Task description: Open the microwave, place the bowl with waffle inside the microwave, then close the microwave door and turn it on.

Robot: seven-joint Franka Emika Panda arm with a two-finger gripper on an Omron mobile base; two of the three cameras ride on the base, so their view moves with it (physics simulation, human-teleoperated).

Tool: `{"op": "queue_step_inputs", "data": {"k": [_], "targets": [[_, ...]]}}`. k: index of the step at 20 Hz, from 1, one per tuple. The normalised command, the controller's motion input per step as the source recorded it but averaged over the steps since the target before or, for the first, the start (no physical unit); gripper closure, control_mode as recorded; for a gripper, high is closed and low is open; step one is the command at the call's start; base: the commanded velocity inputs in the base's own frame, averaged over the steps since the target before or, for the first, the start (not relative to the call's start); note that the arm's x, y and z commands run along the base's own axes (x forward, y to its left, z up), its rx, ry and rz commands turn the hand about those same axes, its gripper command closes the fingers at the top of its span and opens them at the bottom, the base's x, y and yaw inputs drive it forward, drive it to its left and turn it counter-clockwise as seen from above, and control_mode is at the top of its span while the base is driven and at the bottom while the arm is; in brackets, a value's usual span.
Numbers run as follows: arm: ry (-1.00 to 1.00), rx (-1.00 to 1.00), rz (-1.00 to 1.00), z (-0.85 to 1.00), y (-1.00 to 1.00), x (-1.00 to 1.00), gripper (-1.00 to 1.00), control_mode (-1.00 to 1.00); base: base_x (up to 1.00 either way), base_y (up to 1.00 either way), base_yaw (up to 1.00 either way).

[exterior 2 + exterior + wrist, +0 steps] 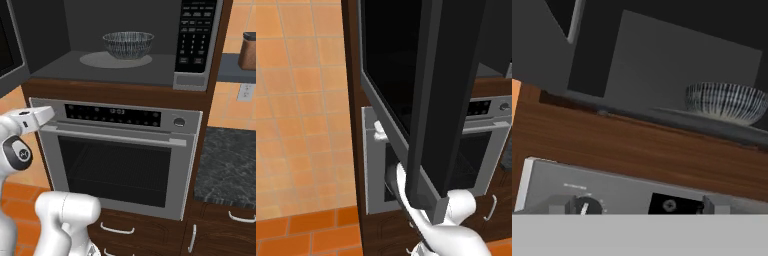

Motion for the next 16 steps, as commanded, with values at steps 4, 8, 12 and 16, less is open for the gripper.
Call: {"op": "queue_step_inputs", "data": {"k": [4, 8, 12, 16], "targets": [[-0.11, 0.00, 0.00, -0.51, 0.31, 0.07, -1.00, -1.00, 0.00, 0.00, 0.00], [-0.18, 0.00, 0.00, -0.24, 0.43, 0.00, -1.00, -1.00, 0.00, 0.00, 0.00], [-0.12, 0.00, 0.00, -0.28, 0.49, 0.00, -1.00, -1.00, 0.00, 0.00, 0.00], [-0.05, 0.00, -0.03, -0.34, 0.53, -0.04, -1.00, -1.00, 0.00, 0.00, 0.00]]}}
